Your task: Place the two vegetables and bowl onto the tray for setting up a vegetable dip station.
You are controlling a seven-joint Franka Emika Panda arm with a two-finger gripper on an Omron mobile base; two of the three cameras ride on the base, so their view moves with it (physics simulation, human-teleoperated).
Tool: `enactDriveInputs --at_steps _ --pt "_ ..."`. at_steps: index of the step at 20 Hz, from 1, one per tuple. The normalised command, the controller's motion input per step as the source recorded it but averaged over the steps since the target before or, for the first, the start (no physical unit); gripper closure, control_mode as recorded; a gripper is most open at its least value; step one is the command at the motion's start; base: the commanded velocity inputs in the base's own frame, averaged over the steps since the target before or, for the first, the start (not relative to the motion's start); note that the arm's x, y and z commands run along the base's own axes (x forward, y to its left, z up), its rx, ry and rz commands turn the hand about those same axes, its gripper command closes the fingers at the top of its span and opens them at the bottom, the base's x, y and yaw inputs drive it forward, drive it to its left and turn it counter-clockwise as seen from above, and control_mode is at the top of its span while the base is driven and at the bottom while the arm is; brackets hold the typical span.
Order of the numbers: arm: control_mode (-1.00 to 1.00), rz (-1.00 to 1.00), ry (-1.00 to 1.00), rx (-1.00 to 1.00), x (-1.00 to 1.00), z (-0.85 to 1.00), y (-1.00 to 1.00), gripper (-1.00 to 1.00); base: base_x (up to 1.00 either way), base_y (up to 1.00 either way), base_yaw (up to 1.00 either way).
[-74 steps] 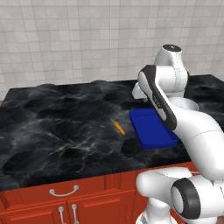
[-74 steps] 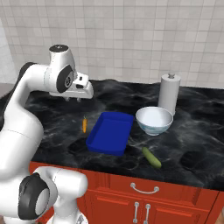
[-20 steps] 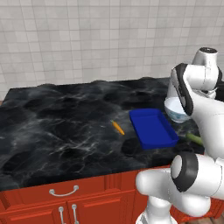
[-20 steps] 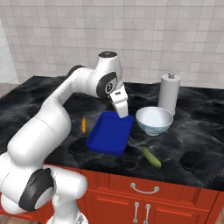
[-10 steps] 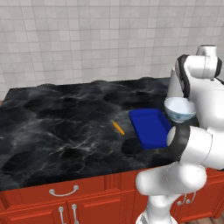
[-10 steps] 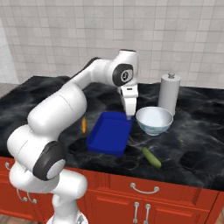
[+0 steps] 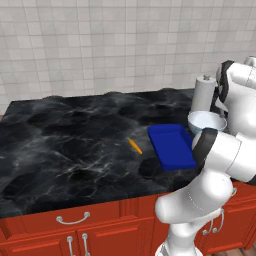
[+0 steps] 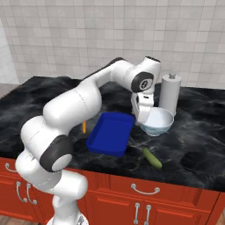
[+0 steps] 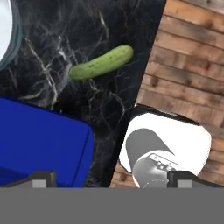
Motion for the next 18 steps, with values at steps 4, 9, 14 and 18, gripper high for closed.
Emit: enactDriveInputs --at_steps 4,9,14,18 --pt "-1.00 0.00 -0.25 0.10 0.00 -0.34 -0.12 -1.00 0.00 0.00 0.00" --pt "-1.00 -0.04 -0.23 0.01 0.11 -0.30 -0.08 -1.00 0.00 0.00 0.00" --pt "-1.00 -0.07 -0.17 0.00 0.21 -0.25 -0.08 -1.00 0.00 0.00 0.00" --pt "-1.00 -0.12 -0.01 -0.05 0.30 -0.18 -0.09 -1.00 0.00 0.00 0.00"
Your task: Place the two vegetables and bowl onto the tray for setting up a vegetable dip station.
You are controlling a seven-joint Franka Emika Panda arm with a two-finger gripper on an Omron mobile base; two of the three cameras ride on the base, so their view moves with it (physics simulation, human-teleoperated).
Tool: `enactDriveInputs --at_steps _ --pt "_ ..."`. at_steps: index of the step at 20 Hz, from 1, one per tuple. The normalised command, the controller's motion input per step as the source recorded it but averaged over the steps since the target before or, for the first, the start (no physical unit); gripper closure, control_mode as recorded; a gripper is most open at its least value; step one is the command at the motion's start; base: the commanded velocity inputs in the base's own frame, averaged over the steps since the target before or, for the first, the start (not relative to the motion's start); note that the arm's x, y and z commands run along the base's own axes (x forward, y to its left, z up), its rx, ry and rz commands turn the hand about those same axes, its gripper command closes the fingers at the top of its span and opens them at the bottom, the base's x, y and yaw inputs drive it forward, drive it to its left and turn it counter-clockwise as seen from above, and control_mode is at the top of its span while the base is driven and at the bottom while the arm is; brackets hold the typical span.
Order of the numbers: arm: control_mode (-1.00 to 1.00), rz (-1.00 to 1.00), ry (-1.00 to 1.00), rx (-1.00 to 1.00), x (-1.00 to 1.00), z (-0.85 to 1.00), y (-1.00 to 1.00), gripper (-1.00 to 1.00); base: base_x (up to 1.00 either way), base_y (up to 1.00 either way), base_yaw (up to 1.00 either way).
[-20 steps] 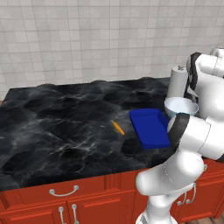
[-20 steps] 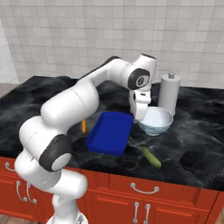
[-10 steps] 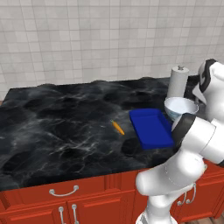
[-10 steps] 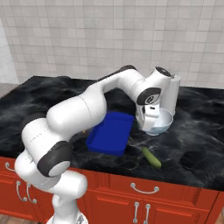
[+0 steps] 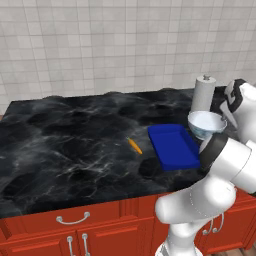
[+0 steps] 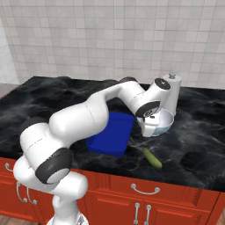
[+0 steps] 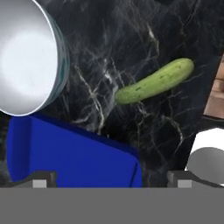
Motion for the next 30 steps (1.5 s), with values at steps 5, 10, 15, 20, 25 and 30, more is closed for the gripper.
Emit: enactDriveInputs --at_steps 5,10,15,20,25,30 --pt "-1.00 -0.09 0.05 -0.04 0.34 -0.14 -0.12 -1.00 0.00 0.00 0.00" --pt "-1.00 -0.06 0.00 -0.01 0.30 -0.18 -0.16 -1.00 0.00 0.00 0.00" --pt "-1.00 -0.01 0.00 0.00 0.27 -0.21 -0.19 -1.00 0.00 0.00 0.00" --pt "-1.00 0.00 0.00 0.00 0.27 -0.22 -0.20 -1.00 0.00 0.00 0.00" --pt "-1.00 0.00 0.08 0.00 0.34 -0.14 -0.18 -1.00 0.00 0.00 0.00" --pt "-1.00 0.00 0.13 0.00 0.36 -0.09 -0.13 -1.00 0.00 0.00 0.00"
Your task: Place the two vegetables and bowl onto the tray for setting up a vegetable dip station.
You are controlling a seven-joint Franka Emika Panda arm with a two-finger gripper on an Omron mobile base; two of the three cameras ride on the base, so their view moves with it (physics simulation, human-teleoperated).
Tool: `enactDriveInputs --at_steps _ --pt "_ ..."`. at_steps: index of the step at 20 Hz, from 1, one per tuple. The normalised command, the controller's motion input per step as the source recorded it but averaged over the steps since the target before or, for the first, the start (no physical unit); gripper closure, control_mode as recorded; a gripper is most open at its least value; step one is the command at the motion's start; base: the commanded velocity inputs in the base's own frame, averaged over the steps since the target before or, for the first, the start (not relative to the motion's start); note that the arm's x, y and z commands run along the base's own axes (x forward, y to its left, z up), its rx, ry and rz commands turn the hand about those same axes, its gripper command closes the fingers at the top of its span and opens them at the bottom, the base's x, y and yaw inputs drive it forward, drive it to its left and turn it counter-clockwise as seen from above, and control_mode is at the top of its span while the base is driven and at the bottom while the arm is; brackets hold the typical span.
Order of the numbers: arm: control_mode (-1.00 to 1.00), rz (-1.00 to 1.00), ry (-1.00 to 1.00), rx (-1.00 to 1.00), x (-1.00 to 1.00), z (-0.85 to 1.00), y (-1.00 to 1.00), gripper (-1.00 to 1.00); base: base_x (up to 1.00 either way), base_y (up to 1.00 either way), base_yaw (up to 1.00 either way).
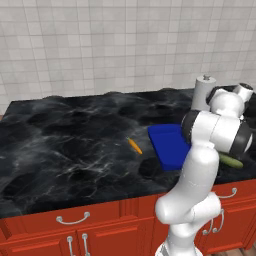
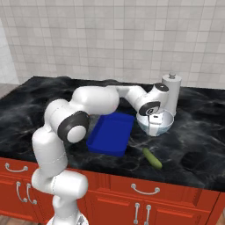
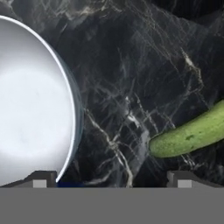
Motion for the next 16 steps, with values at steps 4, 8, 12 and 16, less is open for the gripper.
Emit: enactDriveInputs --at_steps 4,8,12,16 --pt "-1.00 0.00 0.14 0.00 0.33 -0.10 -0.12 -1.00 0.00 0.00 0.00" --pt "-1.00 0.00 0.07 0.00 0.25 -0.17 -0.12 -1.00 0.00 0.00 0.00" --pt "-1.00 0.00 0.01 0.00 0.24 -0.22 -0.12 -1.00 0.00 0.00 0.00" --pt "-1.00 0.00 0.00 0.00 0.26 -0.21 -0.12 -1.00 0.00 0.00 0.00"
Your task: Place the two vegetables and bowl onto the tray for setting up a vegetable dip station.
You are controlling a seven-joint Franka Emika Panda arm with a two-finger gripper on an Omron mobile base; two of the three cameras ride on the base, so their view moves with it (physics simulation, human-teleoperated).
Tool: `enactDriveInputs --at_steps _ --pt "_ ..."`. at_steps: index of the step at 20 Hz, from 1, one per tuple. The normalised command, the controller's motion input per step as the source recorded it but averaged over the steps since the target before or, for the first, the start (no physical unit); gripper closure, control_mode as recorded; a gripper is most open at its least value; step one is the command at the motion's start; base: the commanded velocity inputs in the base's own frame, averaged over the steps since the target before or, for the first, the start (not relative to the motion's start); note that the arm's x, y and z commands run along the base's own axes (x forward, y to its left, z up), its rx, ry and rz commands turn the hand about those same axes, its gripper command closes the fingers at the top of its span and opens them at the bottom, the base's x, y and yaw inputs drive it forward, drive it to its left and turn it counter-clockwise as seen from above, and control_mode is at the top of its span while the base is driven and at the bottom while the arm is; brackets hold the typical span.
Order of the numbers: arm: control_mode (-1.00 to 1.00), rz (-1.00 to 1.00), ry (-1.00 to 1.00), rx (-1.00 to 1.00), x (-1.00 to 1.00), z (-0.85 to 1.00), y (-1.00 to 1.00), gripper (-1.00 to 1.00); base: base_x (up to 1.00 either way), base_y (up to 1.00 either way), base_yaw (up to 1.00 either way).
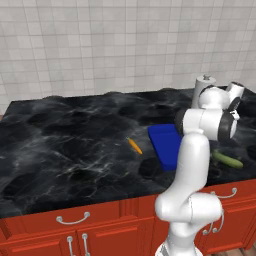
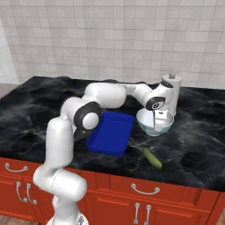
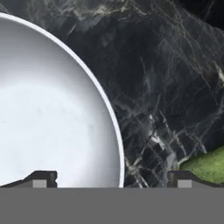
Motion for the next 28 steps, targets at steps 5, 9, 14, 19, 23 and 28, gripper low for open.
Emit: enactDriveInputs --at_steps 5,9,14,19,23,28 --pt "-1.00 0.00 0.00 0.01 0.23 -0.24 -0.08 -1.00 0.00 0.00 0.00" --pt "-1.00 0.00 0.00 0.00 0.30 -0.21 -0.06 -1.00 0.00 0.00 0.00" --pt "-1.00 0.00 0.00 0.00 0.19 -0.19 -0.07 -1.00 0.00 0.00 0.00" --pt "-1.00 0.00 0.00 0.00 0.06 -0.18 -0.07 -1.00 0.00 0.00 0.00" --pt "-1.00 0.00 0.00 0.00 0.05 -0.14 -0.03 -1.00 0.00 0.00 0.00" --pt "-1.00 0.00 0.00 0.01 0.02 -0.10 0.00 -1.00 0.00 0.00 0.00"
